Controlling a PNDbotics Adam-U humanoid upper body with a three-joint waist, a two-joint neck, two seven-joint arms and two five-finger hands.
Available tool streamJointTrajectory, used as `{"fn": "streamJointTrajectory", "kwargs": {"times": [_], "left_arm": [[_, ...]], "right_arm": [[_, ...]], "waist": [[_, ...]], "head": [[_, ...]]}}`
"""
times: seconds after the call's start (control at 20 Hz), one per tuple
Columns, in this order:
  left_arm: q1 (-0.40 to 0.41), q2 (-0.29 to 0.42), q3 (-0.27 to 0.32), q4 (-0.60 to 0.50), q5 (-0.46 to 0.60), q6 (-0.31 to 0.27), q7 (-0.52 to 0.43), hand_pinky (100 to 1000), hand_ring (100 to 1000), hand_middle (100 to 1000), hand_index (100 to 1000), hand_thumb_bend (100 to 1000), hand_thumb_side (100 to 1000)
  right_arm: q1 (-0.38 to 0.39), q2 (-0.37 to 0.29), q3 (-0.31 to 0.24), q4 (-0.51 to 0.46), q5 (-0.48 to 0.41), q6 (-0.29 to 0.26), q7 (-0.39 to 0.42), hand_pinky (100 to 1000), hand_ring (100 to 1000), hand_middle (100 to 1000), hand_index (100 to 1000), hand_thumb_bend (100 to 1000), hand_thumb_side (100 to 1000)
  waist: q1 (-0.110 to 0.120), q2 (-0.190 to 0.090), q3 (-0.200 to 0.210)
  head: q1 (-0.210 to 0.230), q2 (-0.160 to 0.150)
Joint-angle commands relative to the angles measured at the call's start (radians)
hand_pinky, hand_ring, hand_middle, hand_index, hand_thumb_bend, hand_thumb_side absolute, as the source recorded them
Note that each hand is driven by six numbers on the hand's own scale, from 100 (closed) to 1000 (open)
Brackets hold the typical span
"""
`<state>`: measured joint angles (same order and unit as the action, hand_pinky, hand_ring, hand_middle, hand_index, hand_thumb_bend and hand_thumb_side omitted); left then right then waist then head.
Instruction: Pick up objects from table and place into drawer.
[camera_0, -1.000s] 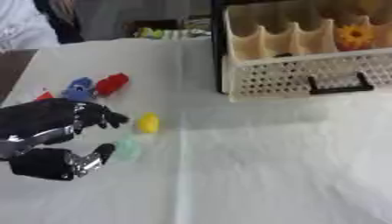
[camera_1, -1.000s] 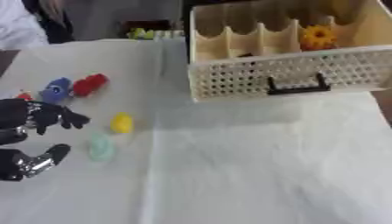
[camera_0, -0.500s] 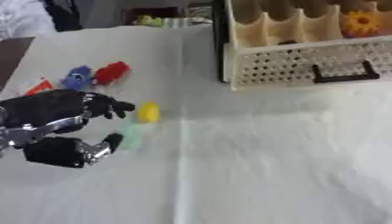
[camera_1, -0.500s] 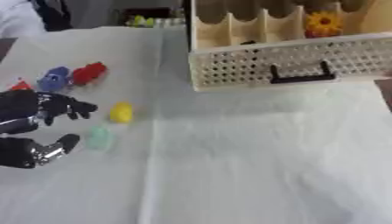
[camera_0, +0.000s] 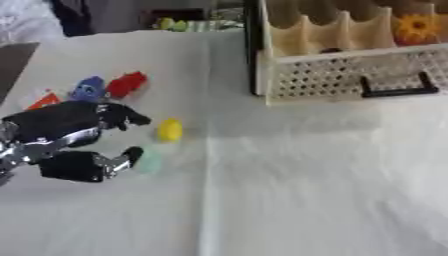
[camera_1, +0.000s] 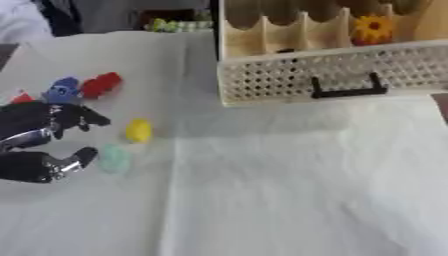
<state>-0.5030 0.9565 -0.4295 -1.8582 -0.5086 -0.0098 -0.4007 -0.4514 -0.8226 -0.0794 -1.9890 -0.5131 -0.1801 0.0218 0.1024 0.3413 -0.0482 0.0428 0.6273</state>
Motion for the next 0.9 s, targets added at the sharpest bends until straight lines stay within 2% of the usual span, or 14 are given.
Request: {"fn": "streamJointTrajectory", "kwargs": {"times": [0.05, 0.9], "left_arm": [[-0.015, 0.013, 0.005, 0.020, -0.028, -0.007, 0.014, 548, 774, 828, 992, 180, 1000], [-0.036, -0.035, -0.013, 0.149, -0.115, -0.082, -0.032, 574, 774, 791, 1000, 221, 1000]], "right_arm": [[-0.006, -0.015, -0.017, -0.011, -0.009, 0.002, 0.003, 571, 511, 260, 698, 376, 981], [0.012, 0.016, -0.027, -0.011, -0.004, 0.029, 0.007, 573, 512, 257, 690, 370, 964]], "waist": [[-0.007, -0.015, -0.001], [-0.008, 0.005, -0.009]], "head": [[0.006, -0.016], [0.017, -0.039]]}}
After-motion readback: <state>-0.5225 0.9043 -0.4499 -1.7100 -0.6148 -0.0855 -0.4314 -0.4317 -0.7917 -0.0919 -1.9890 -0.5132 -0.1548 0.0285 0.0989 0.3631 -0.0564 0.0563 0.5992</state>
